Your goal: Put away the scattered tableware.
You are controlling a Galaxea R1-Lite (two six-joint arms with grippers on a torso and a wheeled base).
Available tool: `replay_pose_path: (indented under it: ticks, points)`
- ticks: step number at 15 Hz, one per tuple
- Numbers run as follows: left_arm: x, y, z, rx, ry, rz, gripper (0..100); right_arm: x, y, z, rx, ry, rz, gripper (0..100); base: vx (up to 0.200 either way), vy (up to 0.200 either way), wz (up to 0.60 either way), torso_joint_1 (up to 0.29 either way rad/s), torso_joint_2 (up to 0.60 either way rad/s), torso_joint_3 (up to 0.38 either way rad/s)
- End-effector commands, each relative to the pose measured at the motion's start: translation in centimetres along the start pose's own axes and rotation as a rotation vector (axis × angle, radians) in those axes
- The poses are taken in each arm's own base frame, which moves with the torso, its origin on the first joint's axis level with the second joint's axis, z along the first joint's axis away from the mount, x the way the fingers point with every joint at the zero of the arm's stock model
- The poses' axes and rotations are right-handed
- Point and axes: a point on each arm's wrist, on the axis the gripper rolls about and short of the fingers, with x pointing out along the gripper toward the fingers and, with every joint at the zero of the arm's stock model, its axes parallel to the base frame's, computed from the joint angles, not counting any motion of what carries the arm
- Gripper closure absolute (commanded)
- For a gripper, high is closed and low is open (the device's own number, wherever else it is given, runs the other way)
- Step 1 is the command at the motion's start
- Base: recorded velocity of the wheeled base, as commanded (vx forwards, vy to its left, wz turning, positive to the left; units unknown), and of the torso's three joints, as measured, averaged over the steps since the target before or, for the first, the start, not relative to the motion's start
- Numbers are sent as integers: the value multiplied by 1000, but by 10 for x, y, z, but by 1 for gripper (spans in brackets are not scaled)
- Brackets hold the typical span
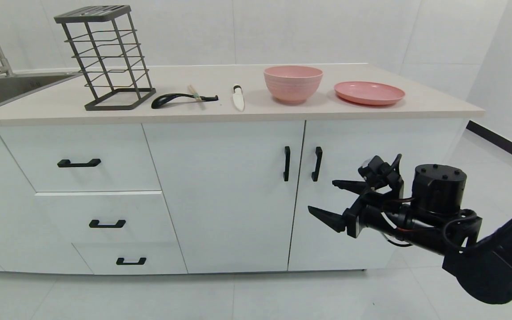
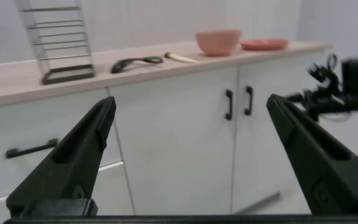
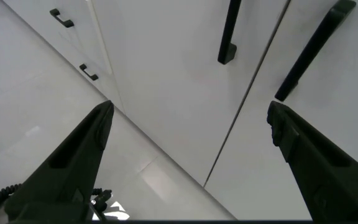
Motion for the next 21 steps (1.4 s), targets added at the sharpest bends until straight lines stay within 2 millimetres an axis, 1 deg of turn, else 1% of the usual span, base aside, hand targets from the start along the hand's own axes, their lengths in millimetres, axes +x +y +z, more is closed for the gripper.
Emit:
replay_pose_path:
  ticks: [1, 3, 4, 5, 6, 7, 8, 9, 10, 11, 12, 13, 14, 17, 18, 19, 20, 21]
  points:
    - [35, 7, 0, 14, 132, -126, 0, -1, -1, 2, -8, -18, 15, 0, 0, 0, 0, 0, 0, 0]
    - [48, 8, -6, 80, 185, -221, 0, -3, -6, 1, -5, -21, 14, 0, 0, 0, 0, 0, 0, 0]
    - [59, 9, -8, 122, 215, -281, 0, -5, -10, 1, -3, -26, 18, 0, 0, 0, 0, 0, 0, 0]
    - [59, 9, -8, 122, 215, -281, 0, -5, -10, 1, -3, -26, 18, 0, 0, 0, 0, 0, 0, 0]
    - [76, 11, -12, 143, 251, -383, 0, -6, -13, 2, -10, -53, 55, 0, 0, 0, 0, 0, 0, 0]
    - [76, 11, -12, 143, 251, -383, 0, -6, -13, 2, -10, -53, 55, 0, 0, 0, 0, 0, 0, 0]
    - [94, 12, -12, 128, 277, -443, 0, -8, -18, 3, -9, -59, 51, 0, 0, 0, 0, 0, 0, 0]
    - [111, 9, -14, 105, 300, -517, 0, -10, -21, 3, -10, -62, 40, 0, 0, 0, 0, 0, 0, 0]
    - [122, 2, -17, 83, 307, -603, 0, -10, -22, 2, -8, -59, 36, 0, 0, 0, 0, 0, 0, 0]
    - [130, -4, -23, 70, 318, -657, 0, -11, -22, 2, -10, -63, 33, 0, 0, 0, 0, 0, 0, 0]
    - [143, -13, -30, 58, 325, -724, 0, -12, -24, 4, -15, -73, 27, 0, 0, 0, 0, 0, 0, 0]
    - [148, -16, -33, 55, 325, -739, 0, -12, -24, 5, -17, -77, 26, 0, 0, 0, 0, 0, 0, 0]
    - [167, -24, -42, 52, 312, -771, 0, -11, -26, 9, -16, -92, 18, 0, 0, 0, 0, 0, 0, 0]
    - [195, -31, -66, 45, 330, -781, 0, -3, -38, 23, -39, -149, -5, 0, 0, 0, 0, 0, 0, 0]
    - [202, -34, -75, 44, 337, -786, 0, 1, -43, 22, -40, -153, -12, 0, 0, 0, 0, 0, 0, 0]
    - [215, -37, -89, 43, 333, -786, 0, 10, -52, 19, -39, -152, -22, 0, 0, 0, 0, 0, 0, 0]
    - [221, -39, -96, 45, 327, -786, 0, 14, -55, 15, -34, -145, -23, 0, 0, 0, 0, 0, 0, 0]
    - [233, -42, -110, 51, 310, -782, 0, 23, -61, 7, -28, -134, -24, 0, 0, 0, 0, 0, 0, 0]
